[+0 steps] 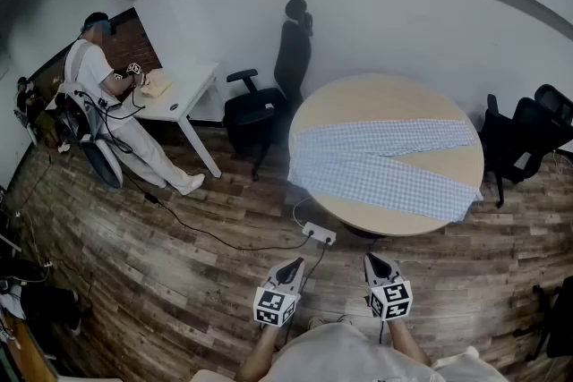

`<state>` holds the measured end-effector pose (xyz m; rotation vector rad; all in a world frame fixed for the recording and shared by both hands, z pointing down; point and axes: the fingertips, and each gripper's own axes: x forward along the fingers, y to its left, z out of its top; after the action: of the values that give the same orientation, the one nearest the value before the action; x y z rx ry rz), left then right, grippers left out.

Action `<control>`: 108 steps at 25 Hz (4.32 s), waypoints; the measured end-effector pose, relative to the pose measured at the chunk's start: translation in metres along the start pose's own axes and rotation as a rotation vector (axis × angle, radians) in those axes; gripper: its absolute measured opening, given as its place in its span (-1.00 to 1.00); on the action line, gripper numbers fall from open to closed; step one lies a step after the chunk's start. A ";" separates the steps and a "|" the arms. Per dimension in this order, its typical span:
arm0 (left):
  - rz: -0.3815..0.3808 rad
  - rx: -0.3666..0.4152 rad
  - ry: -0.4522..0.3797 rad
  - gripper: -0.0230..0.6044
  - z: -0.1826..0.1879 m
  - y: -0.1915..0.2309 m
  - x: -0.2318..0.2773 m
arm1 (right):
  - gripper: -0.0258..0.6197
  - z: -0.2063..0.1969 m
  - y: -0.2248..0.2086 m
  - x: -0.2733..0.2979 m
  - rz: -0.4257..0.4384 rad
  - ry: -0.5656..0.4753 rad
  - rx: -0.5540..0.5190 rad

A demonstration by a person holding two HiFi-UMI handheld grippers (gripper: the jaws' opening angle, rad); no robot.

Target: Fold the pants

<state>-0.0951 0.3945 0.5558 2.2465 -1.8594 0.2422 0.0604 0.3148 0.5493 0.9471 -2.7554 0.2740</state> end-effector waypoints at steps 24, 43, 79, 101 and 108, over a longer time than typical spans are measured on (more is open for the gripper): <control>0.000 0.052 0.040 -0.81 0.011 -0.031 0.030 | -0.83 -0.008 -0.028 -0.013 0.037 -0.012 0.045; -0.002 0.016 0.051 -0.81 0.007 0.025 0.101 | -0.83 -0.011 -0.061 0.064 0.035 0.047 0.029; -0.263 0.093 0.255 -0.81 -0.006 0.266 0.282 | -0.83 0.034 -0.114 0.323 -0.199 0.204 0.051; -0.295 0.039 0.435 -0.81 -0.052 0.261 0.314 | -0.83 -0.026 -0.120 0.350 -0.075 0.385 0.143; -0.350 0.081 0.487 -0.81 -0.075 0.257 0.309 | -0.83 -0.050 -0.099 0.351 -0.027 0.446 0.141</control>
<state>-0.2882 0.0758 0.7239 2.2521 -1.2125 0.7344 -0.1415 0.0458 0.6992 0.8331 -2.3366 0.6023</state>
